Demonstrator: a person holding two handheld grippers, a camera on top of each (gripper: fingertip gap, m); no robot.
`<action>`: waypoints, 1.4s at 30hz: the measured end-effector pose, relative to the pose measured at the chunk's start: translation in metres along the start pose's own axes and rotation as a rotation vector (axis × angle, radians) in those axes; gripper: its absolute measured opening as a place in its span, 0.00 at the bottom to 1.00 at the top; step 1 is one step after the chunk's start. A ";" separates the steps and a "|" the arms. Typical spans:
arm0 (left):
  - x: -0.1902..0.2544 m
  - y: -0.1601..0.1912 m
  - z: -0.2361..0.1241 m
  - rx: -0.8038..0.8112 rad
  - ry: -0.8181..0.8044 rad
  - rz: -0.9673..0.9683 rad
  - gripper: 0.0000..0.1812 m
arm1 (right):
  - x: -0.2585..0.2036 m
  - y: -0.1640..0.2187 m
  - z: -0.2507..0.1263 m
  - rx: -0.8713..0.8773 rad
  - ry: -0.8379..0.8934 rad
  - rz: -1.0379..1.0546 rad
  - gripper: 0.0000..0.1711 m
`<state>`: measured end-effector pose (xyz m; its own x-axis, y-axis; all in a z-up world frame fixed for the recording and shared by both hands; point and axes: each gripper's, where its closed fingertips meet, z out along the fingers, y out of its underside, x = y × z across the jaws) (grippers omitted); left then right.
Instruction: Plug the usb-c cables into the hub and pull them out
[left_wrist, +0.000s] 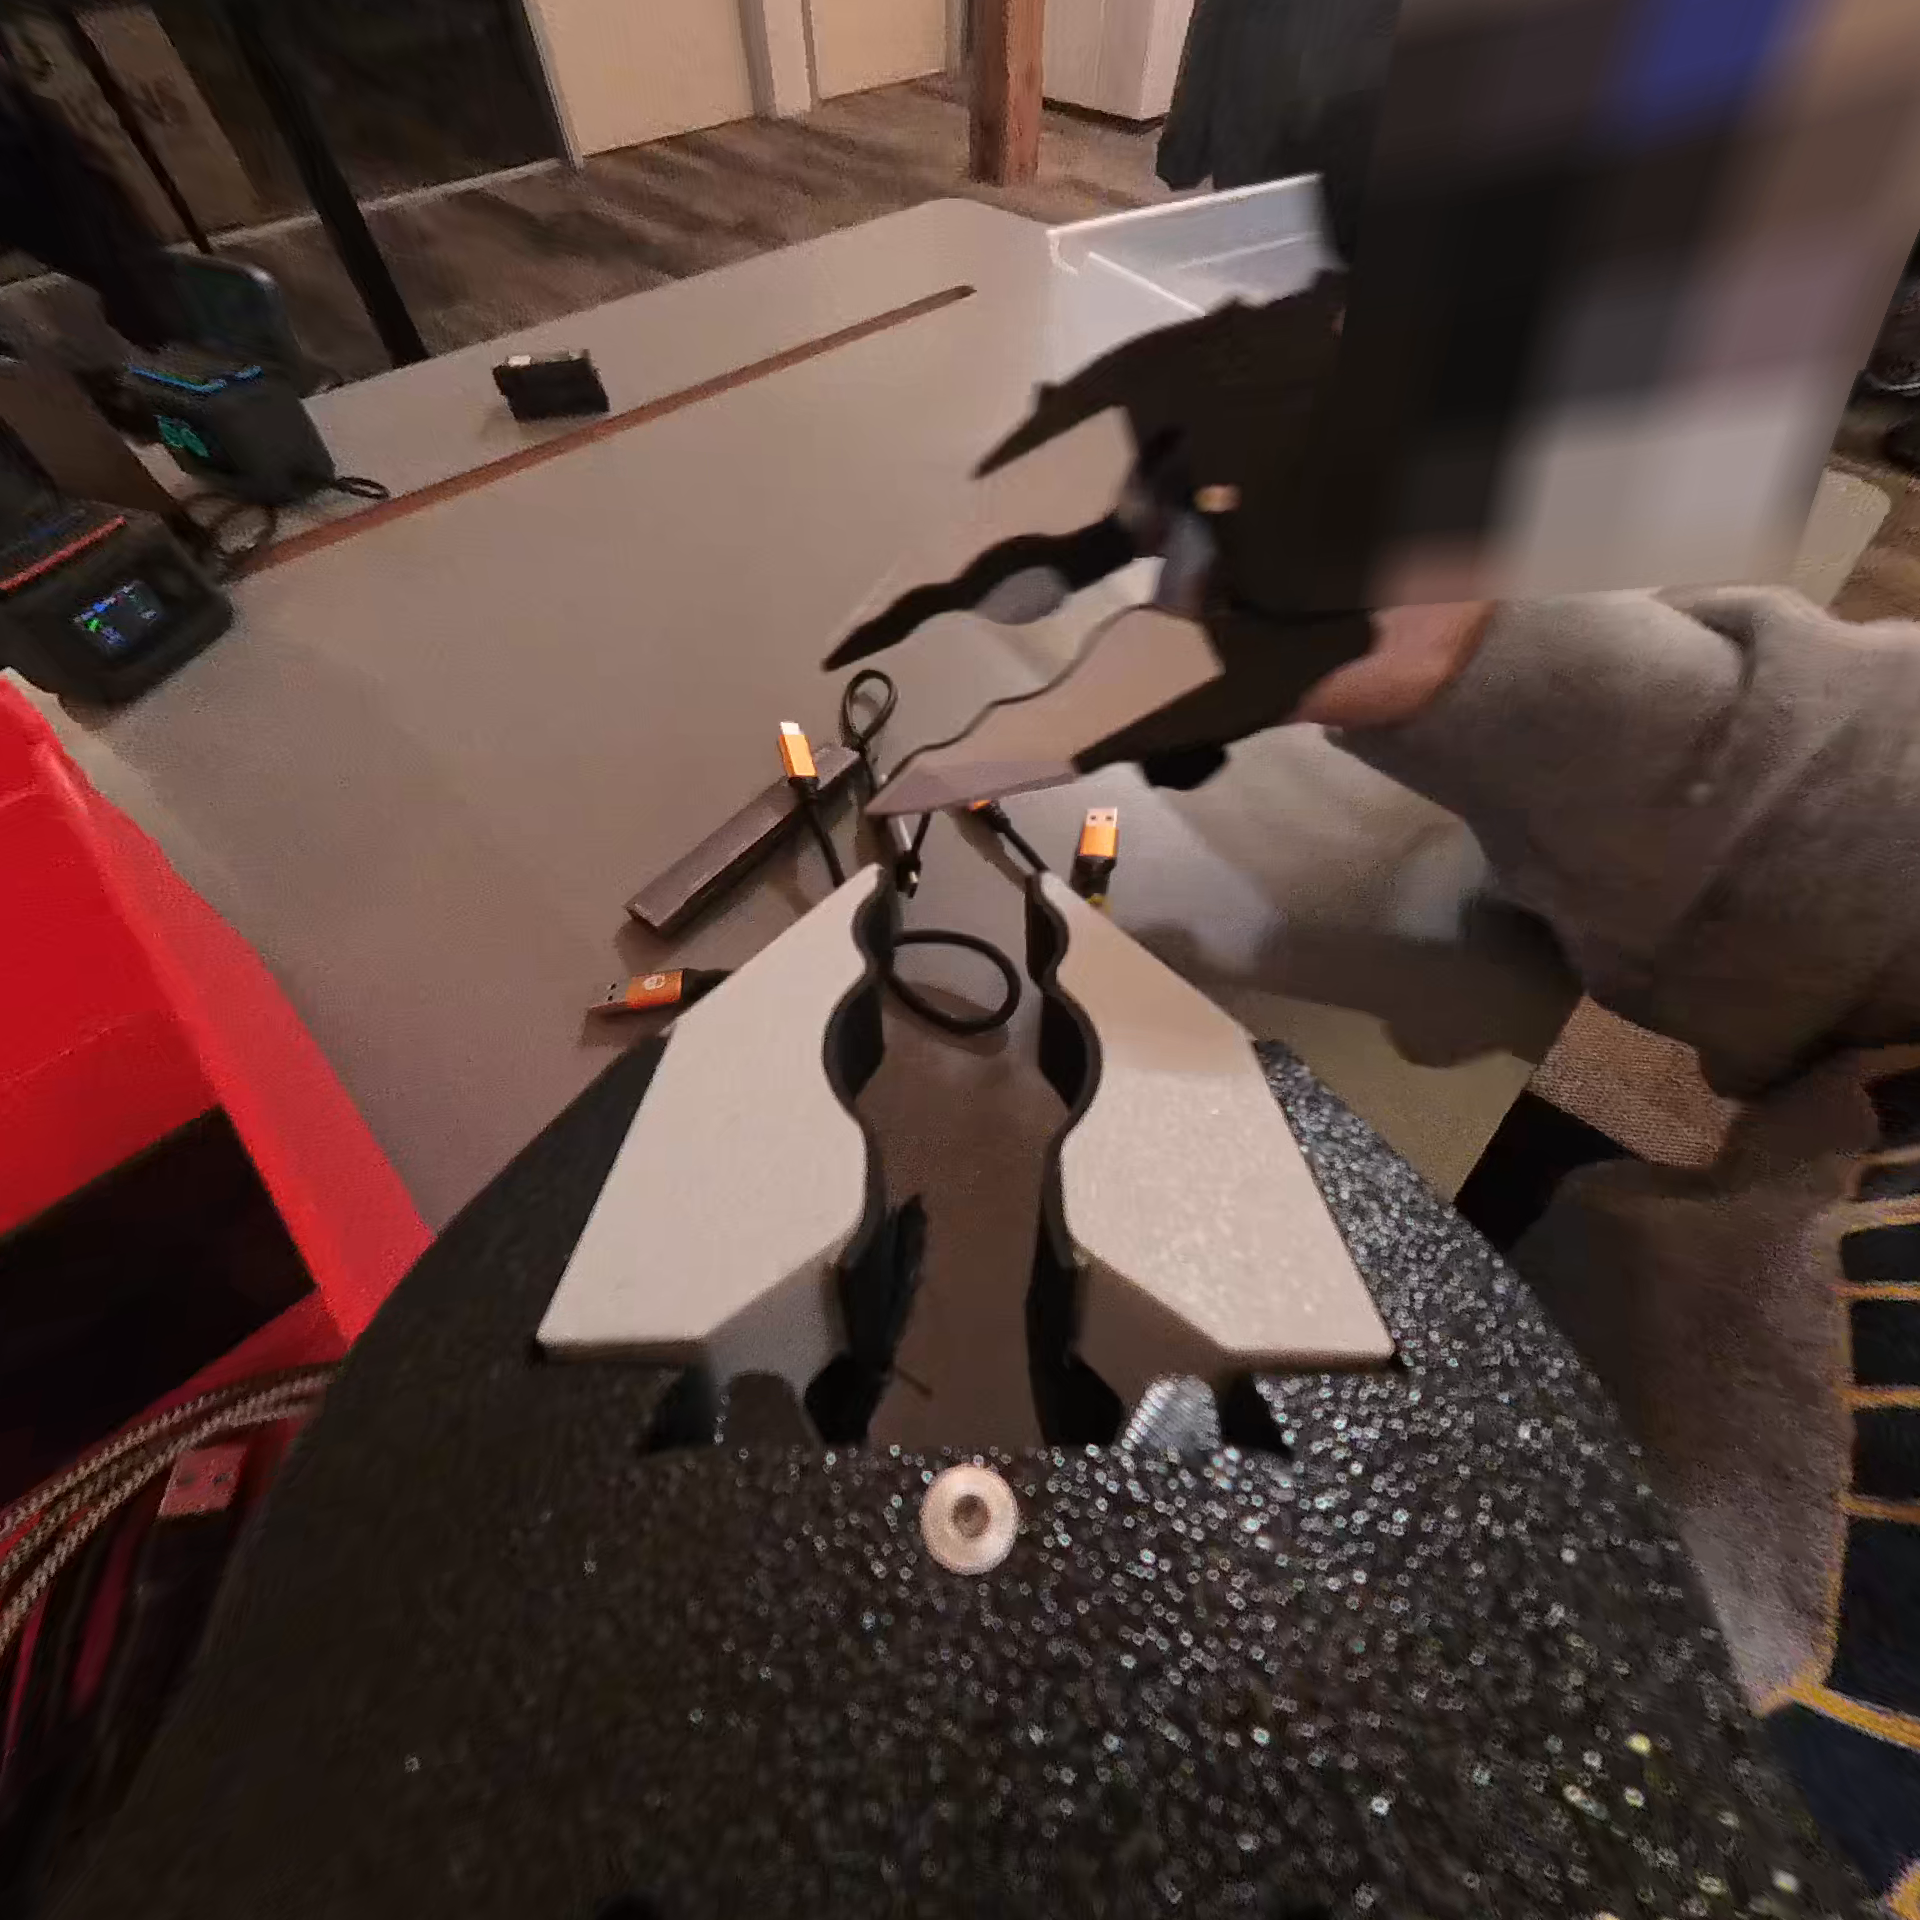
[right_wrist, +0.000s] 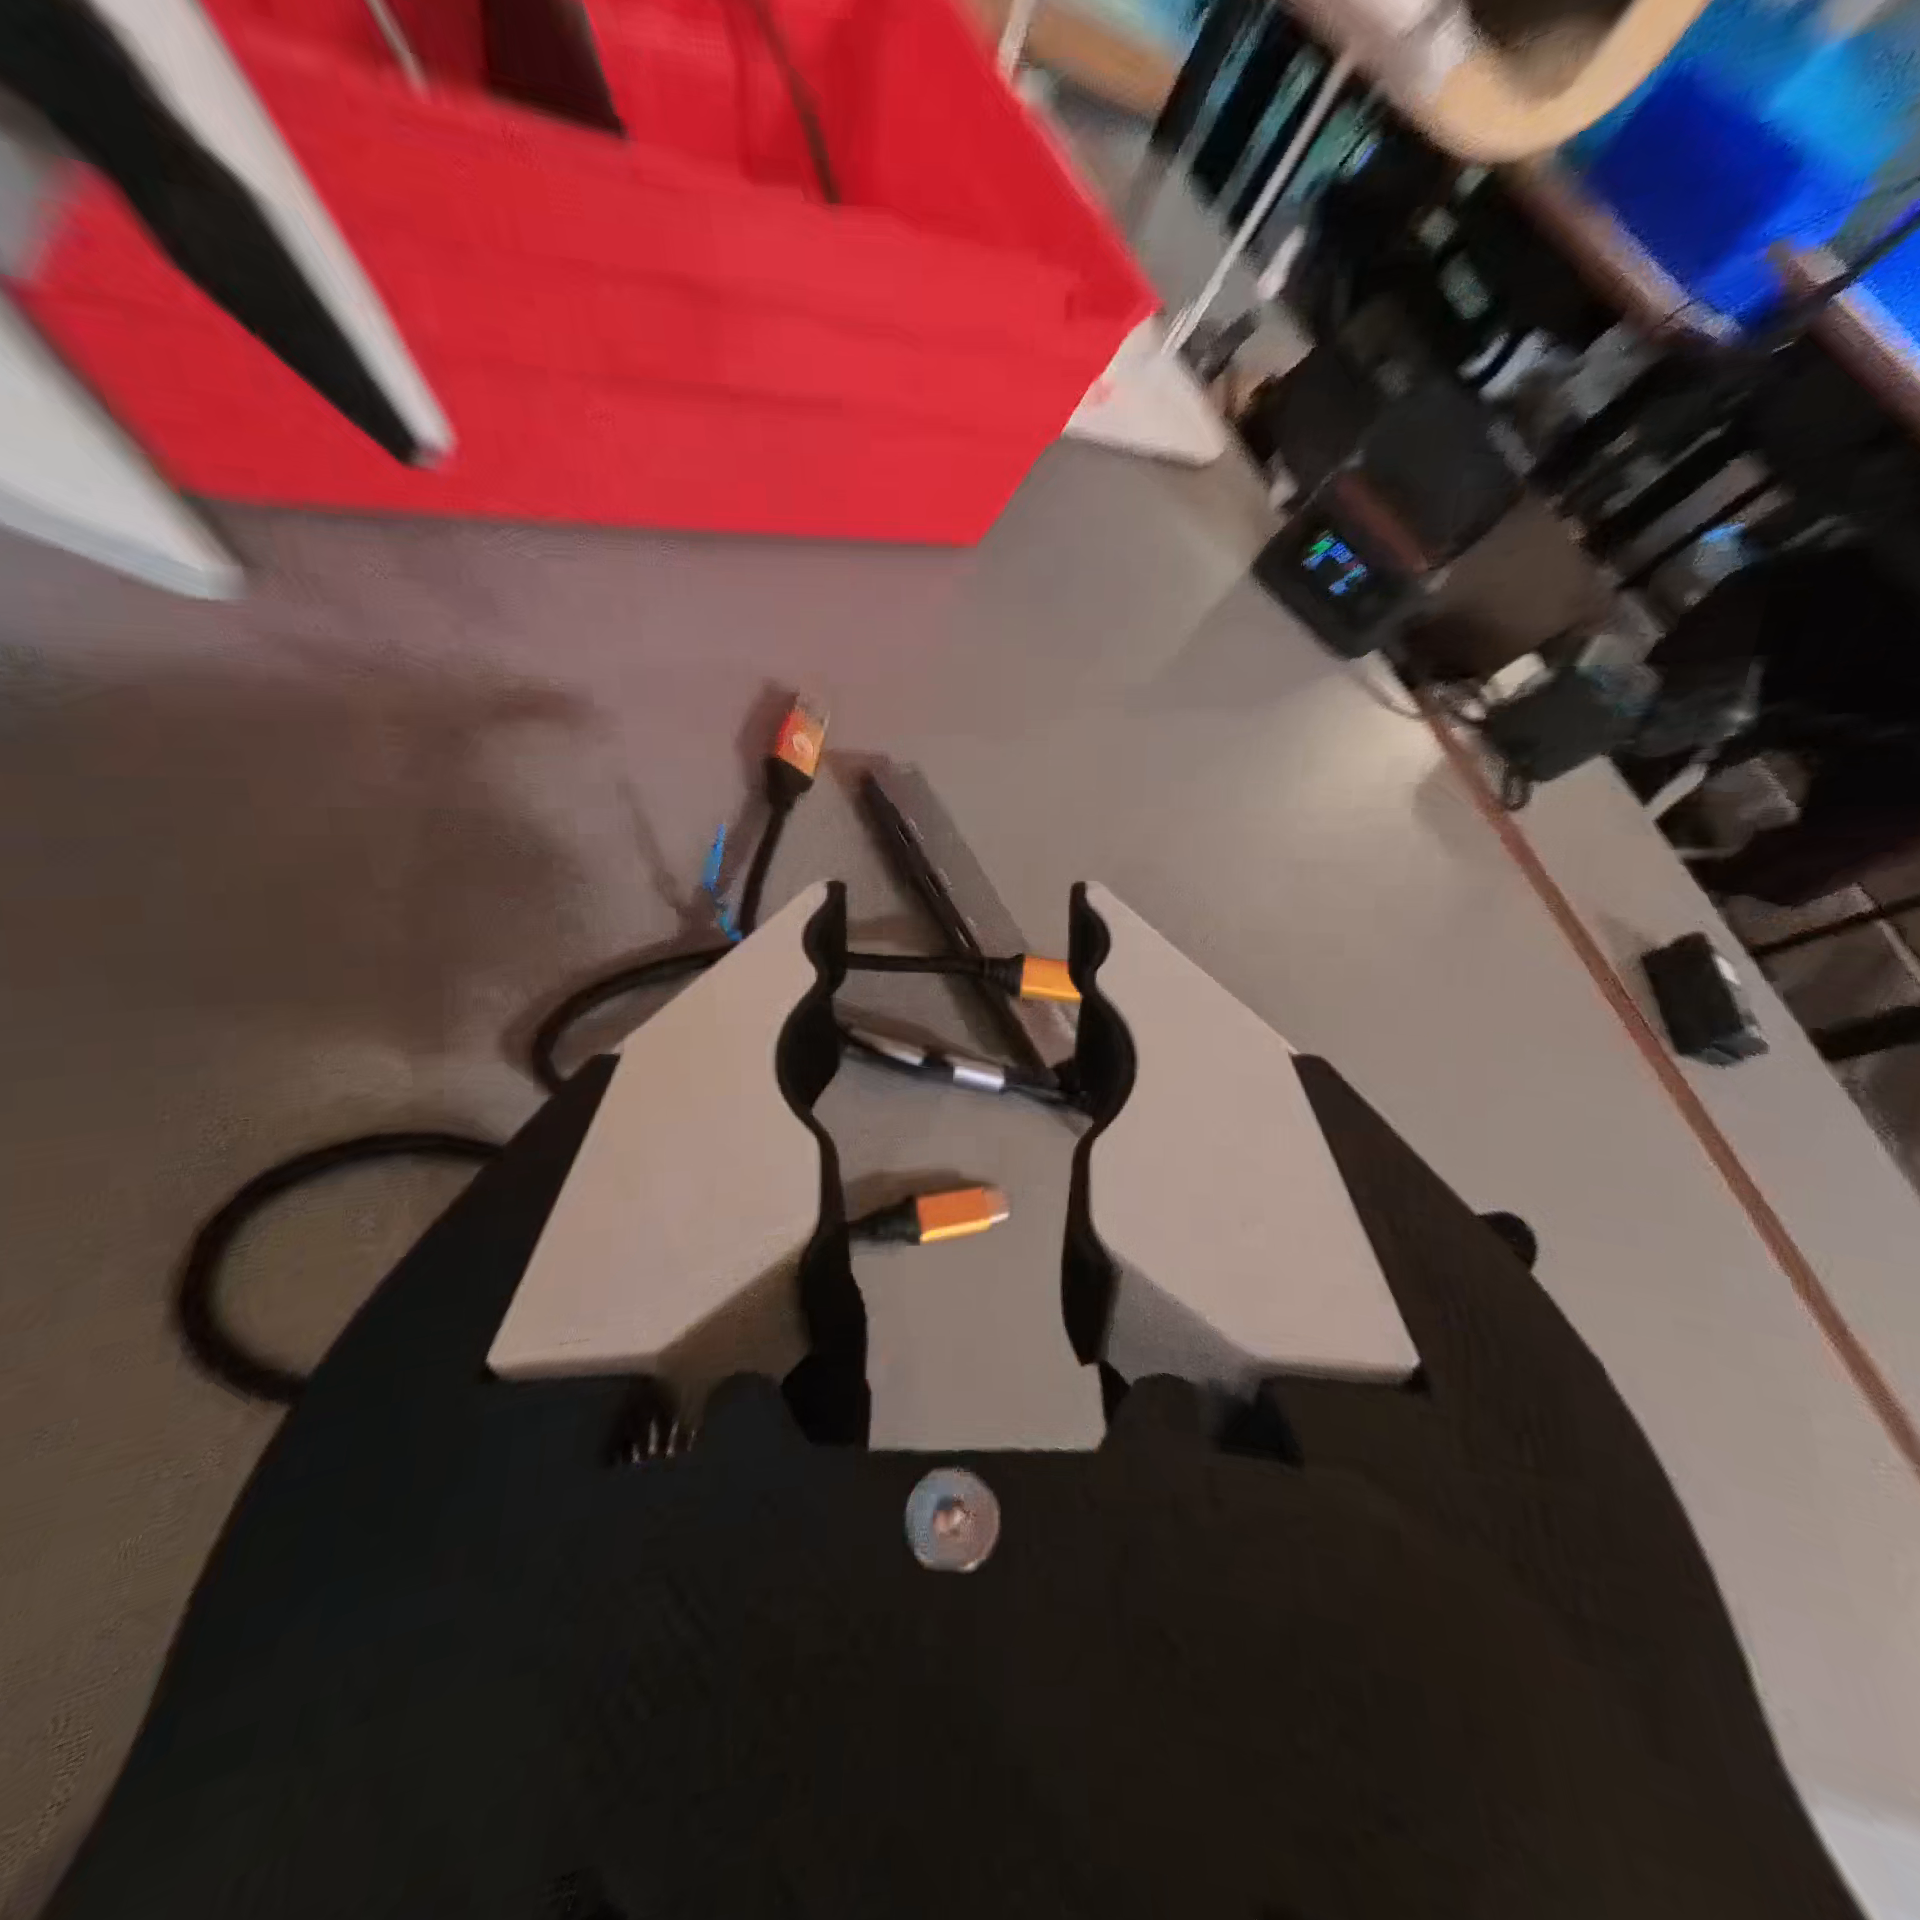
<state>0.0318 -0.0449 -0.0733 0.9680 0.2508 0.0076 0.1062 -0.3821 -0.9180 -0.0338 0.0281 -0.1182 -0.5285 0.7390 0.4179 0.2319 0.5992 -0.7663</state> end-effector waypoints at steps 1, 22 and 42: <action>-0.001 0.004 -0.002 -0.007 -0.005 -0.003 0.13 | 0.000 0.004 0.015 -0.063 -0.045 -0.036 0.25; -0.015 0.024 -0.023 -0.021 -0.008 -0.013 0.13 | 0.005 0.039 0.090 -0.574 -0.551 -0.153 0.22; -0.011 0.004 0.029 -0.157 -0.295 1.000 0.25 | -0.045 -0.001 -0.040 -0.438 -0.913 -0.428 0.12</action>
<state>0.0146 -0.0236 -0.0880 0.5392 -0.0436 -0.8411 -0.6614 -0.6402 -0.3908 0.0224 0.0069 -0.1167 -0.9977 0.0463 -0.0497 0.0601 0.9425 -0.3288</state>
